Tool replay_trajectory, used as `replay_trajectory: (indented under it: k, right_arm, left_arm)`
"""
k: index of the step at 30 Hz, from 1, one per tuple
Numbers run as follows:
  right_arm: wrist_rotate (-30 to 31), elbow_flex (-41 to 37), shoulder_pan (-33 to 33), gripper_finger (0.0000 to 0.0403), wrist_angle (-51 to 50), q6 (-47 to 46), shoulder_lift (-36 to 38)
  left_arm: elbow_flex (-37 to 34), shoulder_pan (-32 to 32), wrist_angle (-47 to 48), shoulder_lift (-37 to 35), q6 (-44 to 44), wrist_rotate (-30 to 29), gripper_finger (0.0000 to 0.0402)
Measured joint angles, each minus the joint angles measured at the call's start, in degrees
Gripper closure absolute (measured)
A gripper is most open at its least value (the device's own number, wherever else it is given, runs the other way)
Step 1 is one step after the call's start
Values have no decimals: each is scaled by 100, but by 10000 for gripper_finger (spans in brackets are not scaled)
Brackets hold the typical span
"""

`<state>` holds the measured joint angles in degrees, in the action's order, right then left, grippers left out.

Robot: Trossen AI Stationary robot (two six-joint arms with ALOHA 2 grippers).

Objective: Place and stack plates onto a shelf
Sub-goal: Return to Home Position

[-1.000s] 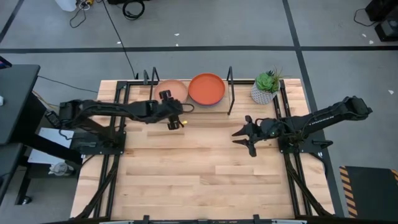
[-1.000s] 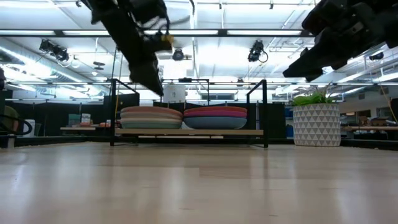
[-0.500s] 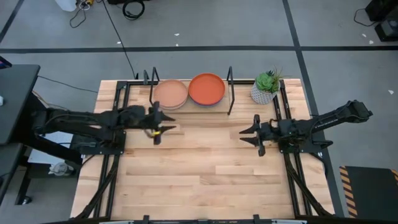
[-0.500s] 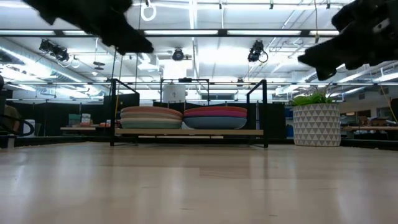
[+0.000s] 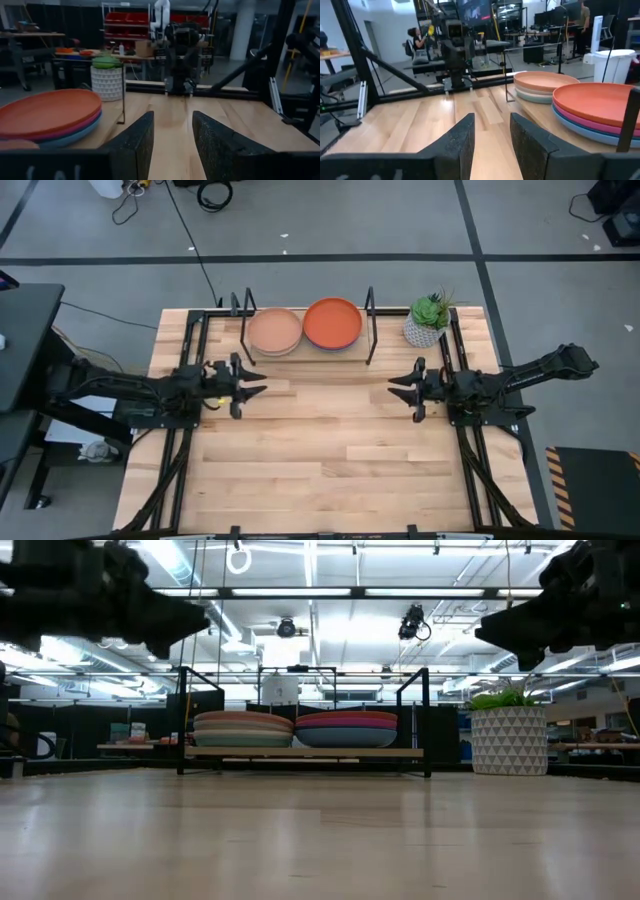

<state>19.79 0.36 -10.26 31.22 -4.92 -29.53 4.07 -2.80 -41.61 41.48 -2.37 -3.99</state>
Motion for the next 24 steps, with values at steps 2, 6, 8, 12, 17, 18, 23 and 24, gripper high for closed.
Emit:
replay_trajectory:
  k: [2, 6, 8, 12, 17, 18, 23, 24]
  right_arm:
    - [-63, 0, 0, 272, 44, -63, 33]
    - [-371, 0, -2, 272, -11, -332, 239]
    - [-543, 0, 0, 272, -102, -391, 396]
    - [-638, 0, 0, 272, -574, -459, 802]
    - [-647, 0, 0, 272, -1296, -546, 1323]
    - [-648, 0, 0, 272, -1420, -547, 1360]
    - [-647, 0, 0, 272, -1465, -548, 1370]
    - [-647, 0, 0, 272, -1464, -547, 1370]
  left_arm:
    - [-265, -53, -186, -170, -63, 0, 260]
    - [-353, -61, 168, -504, -112, 4, 260]
    - [-353, -57, 370, -658, -61, 28, 260]
    - [-353, -57, 903, -1197, 197, 84, 260]
    - [-355, -55, 1661, -2024, 868, 85, 260]
    - [-355, -55, 1714, -2132, 1049, 85, 260]
    - [-355, -55, 1693, -2247, 1326, 84, 260]
    - [-355, -55, 1695, -2247, 1322, 83, 260]
